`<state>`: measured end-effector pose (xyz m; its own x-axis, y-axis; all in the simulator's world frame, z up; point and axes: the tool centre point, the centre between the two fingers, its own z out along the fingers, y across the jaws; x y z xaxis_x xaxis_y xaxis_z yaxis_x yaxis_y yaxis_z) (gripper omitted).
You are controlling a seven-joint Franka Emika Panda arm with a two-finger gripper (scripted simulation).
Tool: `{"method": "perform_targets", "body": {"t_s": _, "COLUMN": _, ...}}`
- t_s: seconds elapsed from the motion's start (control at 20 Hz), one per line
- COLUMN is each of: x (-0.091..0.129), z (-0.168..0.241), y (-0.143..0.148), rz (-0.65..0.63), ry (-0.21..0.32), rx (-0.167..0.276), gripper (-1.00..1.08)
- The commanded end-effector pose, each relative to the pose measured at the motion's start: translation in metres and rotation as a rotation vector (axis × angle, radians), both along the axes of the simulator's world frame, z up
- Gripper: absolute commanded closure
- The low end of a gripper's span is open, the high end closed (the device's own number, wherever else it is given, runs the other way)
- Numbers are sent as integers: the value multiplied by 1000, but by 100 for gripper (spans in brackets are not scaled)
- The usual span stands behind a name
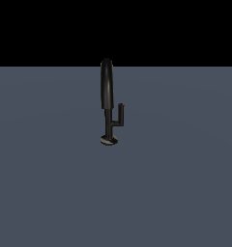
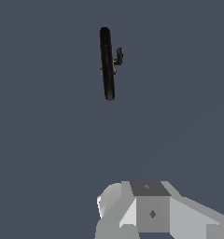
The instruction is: Turn on the faucet by rotating a designated handle.
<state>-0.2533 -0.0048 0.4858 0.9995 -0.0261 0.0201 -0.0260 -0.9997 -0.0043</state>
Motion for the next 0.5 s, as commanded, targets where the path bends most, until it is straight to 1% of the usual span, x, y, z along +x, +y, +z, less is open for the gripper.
{"method": "perform_targets", "body": {"t_s": 0.0, "x": 0, "z": 0, "y": 0, "rz": 0, "ry": 0, "rx": 0, "gripper": 108}}
{"method": "perform_targets", "body": {"t_s": 0.25, "x": 3, "z": -1, "y": 0, "rz": -8, "ry": 8, "rx": 7, "gripper": 108}}
{"method": "perform_targets", "body": {"t_s": 0.45, "x": 11, "z": -2, "y": 1, "rz": -25, "ry": 27, "rx": 24, "gripper": 108}}
